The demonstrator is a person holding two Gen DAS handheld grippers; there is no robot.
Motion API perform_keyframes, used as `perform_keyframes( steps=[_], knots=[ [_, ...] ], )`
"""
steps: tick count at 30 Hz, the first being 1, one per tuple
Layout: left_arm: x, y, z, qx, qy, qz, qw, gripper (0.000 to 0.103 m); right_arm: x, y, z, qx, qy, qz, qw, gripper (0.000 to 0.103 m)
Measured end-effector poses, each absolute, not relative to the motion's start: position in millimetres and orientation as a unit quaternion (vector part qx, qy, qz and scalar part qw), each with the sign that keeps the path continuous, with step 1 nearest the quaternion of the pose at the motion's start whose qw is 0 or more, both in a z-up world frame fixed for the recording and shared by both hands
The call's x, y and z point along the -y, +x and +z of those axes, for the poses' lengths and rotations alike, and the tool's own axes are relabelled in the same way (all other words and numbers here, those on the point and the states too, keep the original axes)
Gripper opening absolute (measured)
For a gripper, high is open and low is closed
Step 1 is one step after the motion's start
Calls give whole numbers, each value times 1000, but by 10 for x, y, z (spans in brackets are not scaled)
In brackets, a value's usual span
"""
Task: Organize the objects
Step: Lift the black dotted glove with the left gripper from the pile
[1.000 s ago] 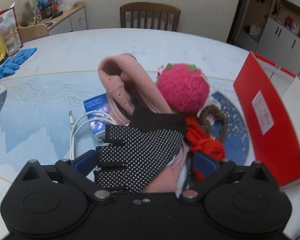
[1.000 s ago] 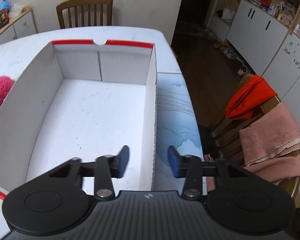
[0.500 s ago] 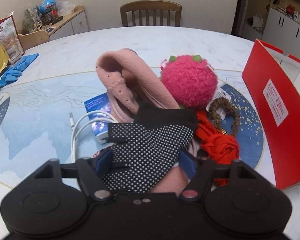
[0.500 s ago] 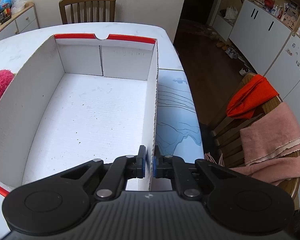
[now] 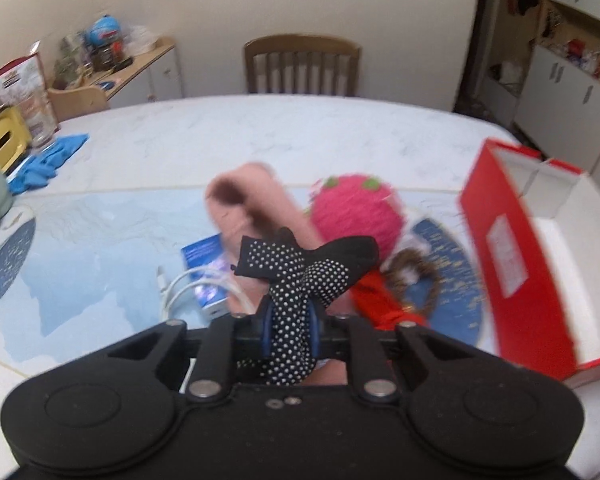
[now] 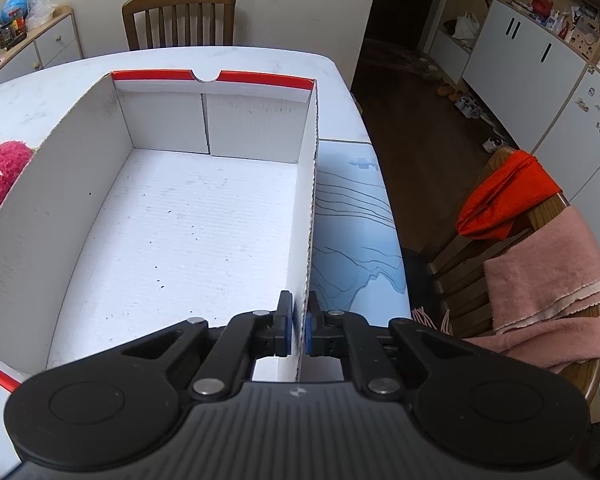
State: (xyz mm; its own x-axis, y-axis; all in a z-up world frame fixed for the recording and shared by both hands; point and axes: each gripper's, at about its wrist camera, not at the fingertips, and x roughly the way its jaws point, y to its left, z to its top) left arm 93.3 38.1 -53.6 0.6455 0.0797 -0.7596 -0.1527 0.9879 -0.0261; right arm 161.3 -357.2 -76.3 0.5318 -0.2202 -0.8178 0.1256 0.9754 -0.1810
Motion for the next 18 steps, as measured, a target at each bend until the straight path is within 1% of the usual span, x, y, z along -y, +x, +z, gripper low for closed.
perform_keyframes(
  steps=[6, 11, 14, 18],
  knots=[
    [-87, 979, -226, -395, -43, 15, 917, 15, 3601, 1616, -742, -474, -41, -95, 874, 5],
    [59, 1085, -69, -386, -56, -12, 921, 15, 3609, 1625, -730, -474, -37, -81, 876, 5],
    [67, 1174, -154, -398, -64, -16, 915, 15, 3602, 1623, -735, -475, -37, -78, 876, 5],
    [83, 1248, -561, -439, -40, -2, 897, 15, 3636, 1614, -747, -477, -37, -69, 876, 5]
  ],
)
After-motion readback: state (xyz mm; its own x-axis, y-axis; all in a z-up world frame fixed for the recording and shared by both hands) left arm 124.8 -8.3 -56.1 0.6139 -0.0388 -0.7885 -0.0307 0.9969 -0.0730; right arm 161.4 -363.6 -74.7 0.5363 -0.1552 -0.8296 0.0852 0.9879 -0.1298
